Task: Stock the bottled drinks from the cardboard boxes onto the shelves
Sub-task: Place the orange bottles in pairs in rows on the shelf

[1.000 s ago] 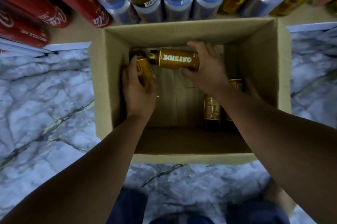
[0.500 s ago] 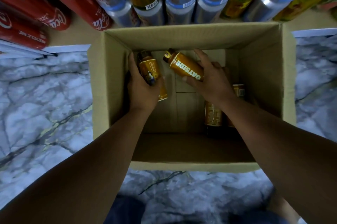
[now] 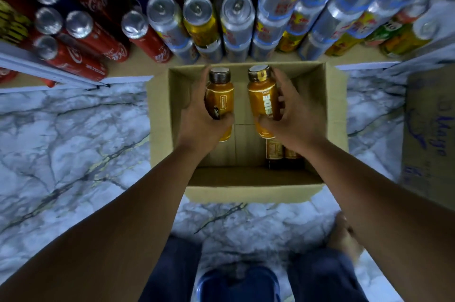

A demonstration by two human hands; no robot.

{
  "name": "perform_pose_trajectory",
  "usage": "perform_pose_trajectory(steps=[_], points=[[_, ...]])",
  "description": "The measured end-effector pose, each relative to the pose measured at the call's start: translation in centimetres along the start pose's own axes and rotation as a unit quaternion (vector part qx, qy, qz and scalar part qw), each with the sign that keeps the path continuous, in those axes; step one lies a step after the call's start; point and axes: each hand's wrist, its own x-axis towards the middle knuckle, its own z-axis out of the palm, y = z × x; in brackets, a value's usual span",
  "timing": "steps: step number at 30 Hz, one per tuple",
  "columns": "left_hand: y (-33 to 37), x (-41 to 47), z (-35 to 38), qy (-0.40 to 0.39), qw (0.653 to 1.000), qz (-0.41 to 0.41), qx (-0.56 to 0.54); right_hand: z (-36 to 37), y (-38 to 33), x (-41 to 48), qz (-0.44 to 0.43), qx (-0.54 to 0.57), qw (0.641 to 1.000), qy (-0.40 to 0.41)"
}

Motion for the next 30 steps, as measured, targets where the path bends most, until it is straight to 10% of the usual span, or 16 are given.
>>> perform_pose_trajectory(steps=[30], points=[[42.4, -27.9, -27.8, 0.078, 0.974, 0.203, -0.067, -26.0, -44.8, -29.8, -0.129, 0.104, 0.976, 0.138]])
